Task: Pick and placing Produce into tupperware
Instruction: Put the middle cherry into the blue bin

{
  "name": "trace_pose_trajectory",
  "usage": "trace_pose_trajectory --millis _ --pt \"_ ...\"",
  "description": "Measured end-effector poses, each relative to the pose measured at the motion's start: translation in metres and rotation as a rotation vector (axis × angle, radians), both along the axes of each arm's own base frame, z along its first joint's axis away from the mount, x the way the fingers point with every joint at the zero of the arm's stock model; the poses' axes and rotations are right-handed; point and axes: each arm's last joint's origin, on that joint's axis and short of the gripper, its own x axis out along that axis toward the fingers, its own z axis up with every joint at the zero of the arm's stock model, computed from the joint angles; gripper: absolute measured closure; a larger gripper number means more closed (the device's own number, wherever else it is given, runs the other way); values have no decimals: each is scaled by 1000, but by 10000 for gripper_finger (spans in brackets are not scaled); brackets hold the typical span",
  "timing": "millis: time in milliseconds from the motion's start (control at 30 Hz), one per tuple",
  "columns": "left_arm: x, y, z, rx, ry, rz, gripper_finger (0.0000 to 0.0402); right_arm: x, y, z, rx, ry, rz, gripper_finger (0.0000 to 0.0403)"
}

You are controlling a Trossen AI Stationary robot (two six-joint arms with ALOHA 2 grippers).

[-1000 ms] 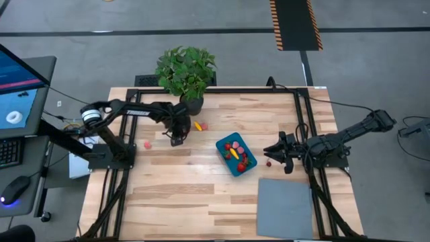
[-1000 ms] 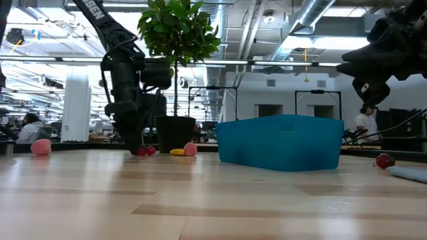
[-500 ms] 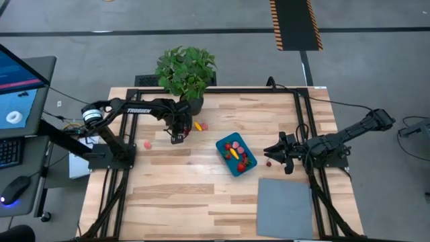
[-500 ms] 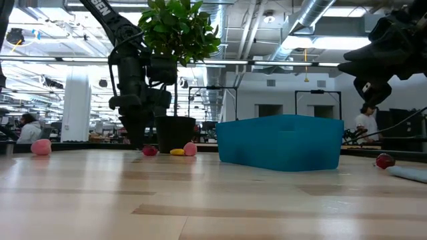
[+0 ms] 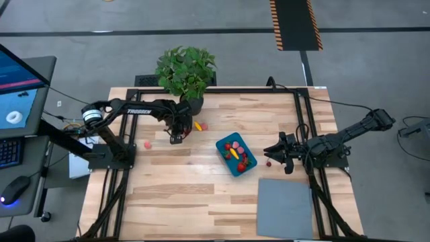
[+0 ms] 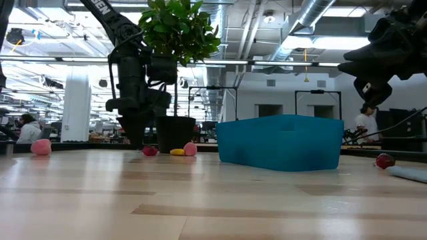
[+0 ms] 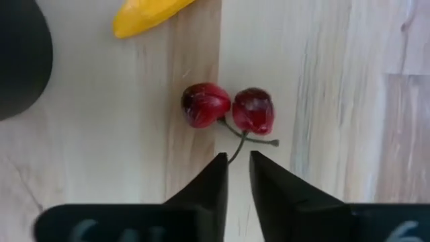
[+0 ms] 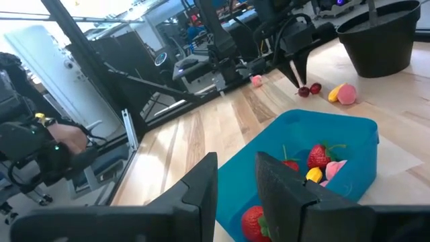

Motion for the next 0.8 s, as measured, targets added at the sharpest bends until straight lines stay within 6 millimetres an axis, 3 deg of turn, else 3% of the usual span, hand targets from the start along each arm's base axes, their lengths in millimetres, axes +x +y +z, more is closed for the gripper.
trace_pose_trajectory --millis 400,533,800 --pt "1 1 0 27 -1 -23 252 0 0 0 7 2 -1 280" --pt "1 3 -1 30 -8 -17 249 0 0 0 7 2 -1 280" --pt "4 5 -21 -17 73 -6 271 0 0 0 9 0 -1 280"
